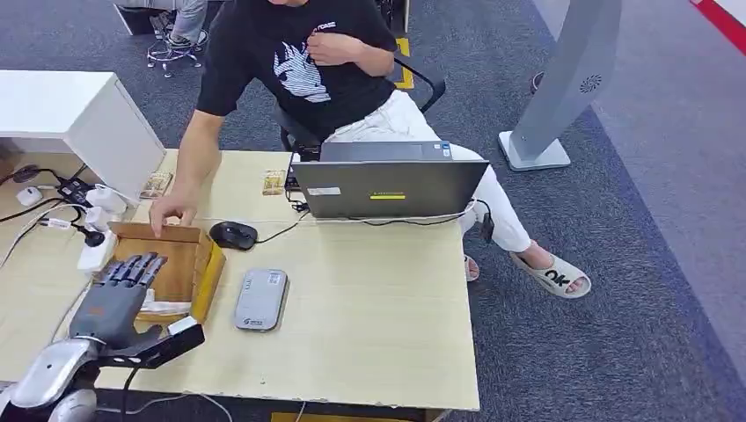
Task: Pass the card to the sensor for recognition and then transmit it.
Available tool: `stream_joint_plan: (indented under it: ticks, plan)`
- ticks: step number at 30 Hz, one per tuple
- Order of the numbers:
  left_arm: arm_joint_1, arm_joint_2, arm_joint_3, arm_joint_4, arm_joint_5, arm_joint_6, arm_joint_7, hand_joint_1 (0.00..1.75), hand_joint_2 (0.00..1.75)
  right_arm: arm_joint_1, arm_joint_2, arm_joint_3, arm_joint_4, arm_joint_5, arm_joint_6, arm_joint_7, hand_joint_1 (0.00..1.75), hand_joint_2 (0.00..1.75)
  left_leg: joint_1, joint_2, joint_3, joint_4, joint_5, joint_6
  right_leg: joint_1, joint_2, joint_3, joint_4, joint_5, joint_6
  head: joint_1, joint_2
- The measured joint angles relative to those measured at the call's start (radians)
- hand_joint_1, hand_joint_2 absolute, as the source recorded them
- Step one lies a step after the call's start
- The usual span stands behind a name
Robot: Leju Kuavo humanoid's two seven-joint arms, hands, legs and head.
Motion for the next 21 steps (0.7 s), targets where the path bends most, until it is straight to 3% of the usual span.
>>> stream_joint_plan:
  ticks: [2,3,21]
  plan:
    - [-0.001,0.0,-0.002,0.005,0.004,0.0,0.0,1.73,1.75,0.0,0.0,0.0,0.0,0.002,0.0,0.0,0.0,1.75,0.0,0.0,0.0,0.0,0.0,0.0,0.0,0.0,0.0,0.0,0.0,0.0,0.0,0.0]
    - [-0.001,0.0,-0.003,0.006,0.007,0.0,0.0,1.75,1.75,0.0,0.0,0.0,0.0,0.002,0.0,0.0,0.0,1.75,0.0,0.0,0.0,0.0,0.0,0.0,0.0,0.0,0.0,0.0,0.0,0.0,0.0,0.0]
    - [-0.005,0.005,-0.012,0.011,0.019,-0.006,0.0,1.75,1.75,0.0,0.0,0.0,0.0,0.005,0.0,0.0,0.0,1.75,0.0,0.0,0.0,0.0,0.0,0.0,0.0,0.0,0.0,0.0,0.0,0.0,0.0,0.0]
